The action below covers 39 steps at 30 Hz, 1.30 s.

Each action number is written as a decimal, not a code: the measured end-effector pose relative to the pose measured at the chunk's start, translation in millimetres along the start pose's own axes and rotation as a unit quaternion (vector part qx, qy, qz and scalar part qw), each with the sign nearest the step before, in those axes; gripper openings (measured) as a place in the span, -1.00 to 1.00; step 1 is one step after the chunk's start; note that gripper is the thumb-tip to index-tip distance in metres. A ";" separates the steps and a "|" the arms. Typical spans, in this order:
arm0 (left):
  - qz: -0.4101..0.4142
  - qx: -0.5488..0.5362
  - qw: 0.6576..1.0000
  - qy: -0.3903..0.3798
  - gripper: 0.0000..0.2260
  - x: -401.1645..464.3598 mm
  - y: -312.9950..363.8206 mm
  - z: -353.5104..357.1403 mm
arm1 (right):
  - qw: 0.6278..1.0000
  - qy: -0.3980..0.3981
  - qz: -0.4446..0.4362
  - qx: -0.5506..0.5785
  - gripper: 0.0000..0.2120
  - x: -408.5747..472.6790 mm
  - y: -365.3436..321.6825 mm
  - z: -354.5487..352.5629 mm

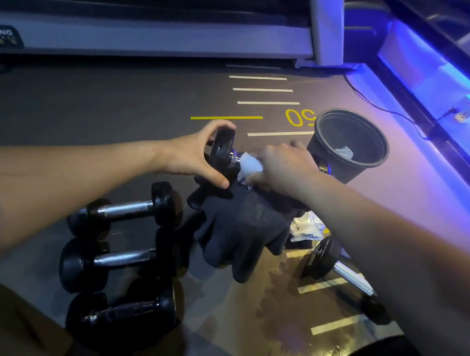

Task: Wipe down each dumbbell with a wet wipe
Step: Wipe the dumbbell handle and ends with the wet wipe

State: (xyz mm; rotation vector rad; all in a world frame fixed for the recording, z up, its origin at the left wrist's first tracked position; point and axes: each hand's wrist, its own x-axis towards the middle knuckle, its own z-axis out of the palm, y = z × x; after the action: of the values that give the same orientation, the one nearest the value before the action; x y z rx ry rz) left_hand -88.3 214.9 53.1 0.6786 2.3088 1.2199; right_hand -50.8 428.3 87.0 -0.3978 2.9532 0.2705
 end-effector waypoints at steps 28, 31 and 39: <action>-0.018 0.025 0.999 0.026 -0.12 -5.9 11.1 6.5 | 0.991 -0.035 0.005 0.132 -0.57 6.6 9.9 -6.2; -0.016 0.028 0.999 0.027 -0.14 -4.5 11.5 5.2 | 0.991 -0.050 -0.006 0.121 -0.59 13.6 6.8 -6.1; -0.020 0.035 0.999 0.025 -0.13 -1.6 8.9 1.8 | 0.994 -0.030 -0.016 0.101 -0.74 27.0 -1.1 4.4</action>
State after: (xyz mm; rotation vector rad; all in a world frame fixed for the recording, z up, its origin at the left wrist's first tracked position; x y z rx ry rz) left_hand -84.1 219.4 60.0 0.6295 2.4033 1.1557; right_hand -75.7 421.4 78.0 -0.4005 2.8760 -0.0192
